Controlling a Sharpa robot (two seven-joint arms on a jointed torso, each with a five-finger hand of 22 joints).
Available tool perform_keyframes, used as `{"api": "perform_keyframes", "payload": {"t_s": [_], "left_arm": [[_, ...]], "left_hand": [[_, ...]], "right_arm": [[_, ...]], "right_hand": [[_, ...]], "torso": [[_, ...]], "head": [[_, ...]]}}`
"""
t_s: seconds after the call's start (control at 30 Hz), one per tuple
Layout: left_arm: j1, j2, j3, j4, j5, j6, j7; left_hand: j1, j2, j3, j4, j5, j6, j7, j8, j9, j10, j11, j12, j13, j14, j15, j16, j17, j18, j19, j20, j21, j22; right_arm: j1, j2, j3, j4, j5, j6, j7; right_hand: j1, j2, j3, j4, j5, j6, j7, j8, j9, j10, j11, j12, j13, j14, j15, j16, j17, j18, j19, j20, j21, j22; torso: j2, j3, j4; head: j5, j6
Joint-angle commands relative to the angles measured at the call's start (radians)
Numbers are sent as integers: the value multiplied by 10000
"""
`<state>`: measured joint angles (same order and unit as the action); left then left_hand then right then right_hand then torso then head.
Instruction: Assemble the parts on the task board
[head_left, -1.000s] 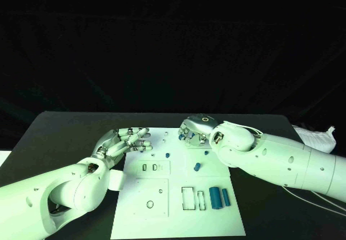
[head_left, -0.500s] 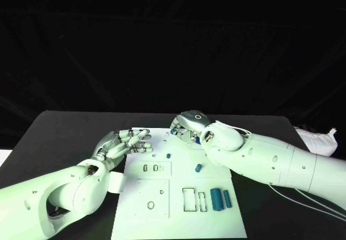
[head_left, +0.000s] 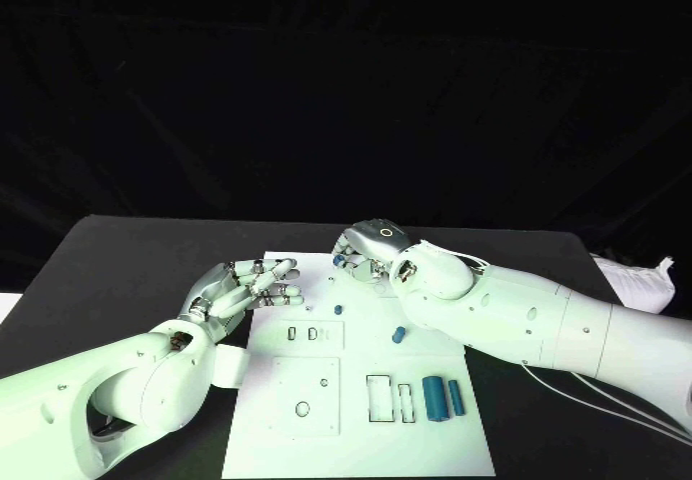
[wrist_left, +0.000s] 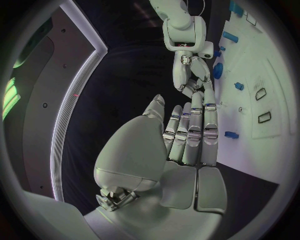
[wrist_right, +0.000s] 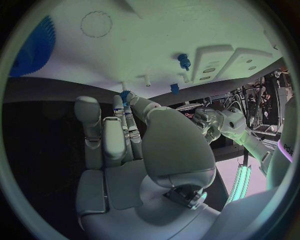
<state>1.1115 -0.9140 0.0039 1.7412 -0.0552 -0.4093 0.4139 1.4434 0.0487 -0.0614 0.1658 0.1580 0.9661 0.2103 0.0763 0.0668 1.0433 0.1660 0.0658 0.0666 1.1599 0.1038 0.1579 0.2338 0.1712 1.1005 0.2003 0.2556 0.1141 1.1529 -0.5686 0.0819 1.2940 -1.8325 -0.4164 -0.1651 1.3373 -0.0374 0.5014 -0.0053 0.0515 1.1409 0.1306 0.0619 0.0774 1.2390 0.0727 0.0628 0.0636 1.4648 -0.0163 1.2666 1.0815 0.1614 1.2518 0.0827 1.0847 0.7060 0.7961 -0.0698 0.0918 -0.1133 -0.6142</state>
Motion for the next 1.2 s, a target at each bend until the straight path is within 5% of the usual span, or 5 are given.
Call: {"api": "perform_keyframes", "payload": {"t_s": [0.03, 0.73, 1.2], "left_arm": [[25, -20, 9, 40, 31, 241, 48], [72, -2, 9, 17, 32, 254, 23], [80, -10, 9, 15, 34, 257, 17]], "left_hand": [[98, -29, 12, -44, -4, -1, 87, -40, -5, -81, -10, -9, -14, -13, 19, -32, 9, 82, 18, 53, -67, -13], [118, -30, 19, -69, 0, -2, 88, -43, -4, -84, -8, -8, -13, -13, 19, -42, 20, 82, 21, 54, -73, -15], [118, -30, 19, -69, 0, -2, 88, -43, -4, -84, -8, -8, -13, -13, 19, -42, 20, 82, 21, 54, -73, -15]], "right_arm": [[2, 20, 1, 7, -20, 265, -6], [4, 345, -4, -375, -368, 629, -673], [7, 275, -8, -210, -364, 655, -584]], "right_hand": [[-50, -112, -1, 51, 33, 17, 56, 65, 206, -55, -5, -19, 10, 374, 67, 54, 9, -143, 8, 54, 31, -6], [-129, -192, -15, 128, 33, -22, 58, 38, 210, -119, 7, -29, 7, 357, 77, 30, -49, -145, -27, 88, 60, 7], [-140, -352, 22, 200, 44, -107, 73, 62, 213, -257, 33, 15, 21, 355, 115, 71, -46, -152, -50, 165, 203, 163]], "torso": [[33, -15, 17], [62, -36, 28], [75, -33, 16]], "head": [[24, -12], [-9, 1], [26, -14]]}}
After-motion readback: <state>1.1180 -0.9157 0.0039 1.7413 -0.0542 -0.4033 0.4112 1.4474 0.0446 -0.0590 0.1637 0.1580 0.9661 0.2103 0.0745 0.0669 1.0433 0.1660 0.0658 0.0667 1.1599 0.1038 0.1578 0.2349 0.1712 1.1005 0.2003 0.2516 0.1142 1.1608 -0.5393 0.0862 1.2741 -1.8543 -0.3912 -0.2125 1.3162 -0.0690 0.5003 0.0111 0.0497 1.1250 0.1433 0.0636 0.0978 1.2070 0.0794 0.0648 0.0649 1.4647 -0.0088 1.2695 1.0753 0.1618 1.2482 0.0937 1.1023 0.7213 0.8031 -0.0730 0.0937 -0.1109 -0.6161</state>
